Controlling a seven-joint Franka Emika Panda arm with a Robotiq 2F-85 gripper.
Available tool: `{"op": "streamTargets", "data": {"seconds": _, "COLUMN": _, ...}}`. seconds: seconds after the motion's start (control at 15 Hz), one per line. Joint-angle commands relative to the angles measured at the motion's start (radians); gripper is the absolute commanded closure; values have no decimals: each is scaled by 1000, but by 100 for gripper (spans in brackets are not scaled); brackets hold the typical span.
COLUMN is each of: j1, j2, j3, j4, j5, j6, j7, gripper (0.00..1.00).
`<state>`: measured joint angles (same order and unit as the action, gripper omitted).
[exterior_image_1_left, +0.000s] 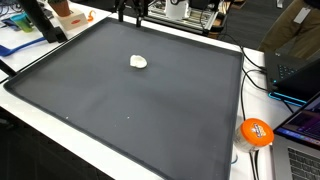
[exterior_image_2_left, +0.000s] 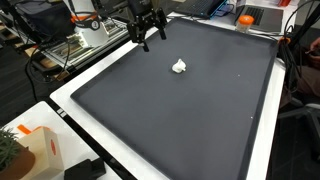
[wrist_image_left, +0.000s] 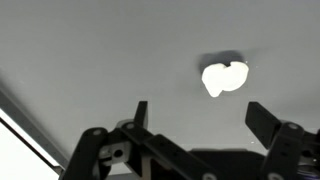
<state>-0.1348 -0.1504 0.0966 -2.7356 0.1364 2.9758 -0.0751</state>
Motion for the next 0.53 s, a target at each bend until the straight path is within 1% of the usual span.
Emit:
{"op": "streamTargets", "data": {"seconds": 0.0, "j1": -17, "j2": -192, "j3": 46, "j4": 15, "j5": -174, "j6": -272, "j7": 176, "gripper": 0}}
{"op": "streamTargets", "data": {"seconds": 0.13, "j1": 80, "j2": -274, "j3": 24, "j4": 67, "j5": -96, "j6": -420, "j7": 147, "gripper": 0}}
{"op": "streamTargets", "data": {"seconds": 0.27, "j1": 141, "j2": -353, "j3": 33, "j4": 118, "j5": -70, "j6": -533, "j7": 176, "gripper": 0}}
{"op": "streamTargets", "data": {"seconds": 0.4, "j1": 186, "j2": -400, "j3": 33, "j4": 156, "j5": -38, "j6": -576, "j7": 212, "gripper": 0}}
{"op": "streamTargets", "data": {"seconds": 0.47, "j1": 204, "j2": -412, "j3": 28, "j4": 159, "j5": -27, "j6": -556, "j7": 210, "gripper": 0}}
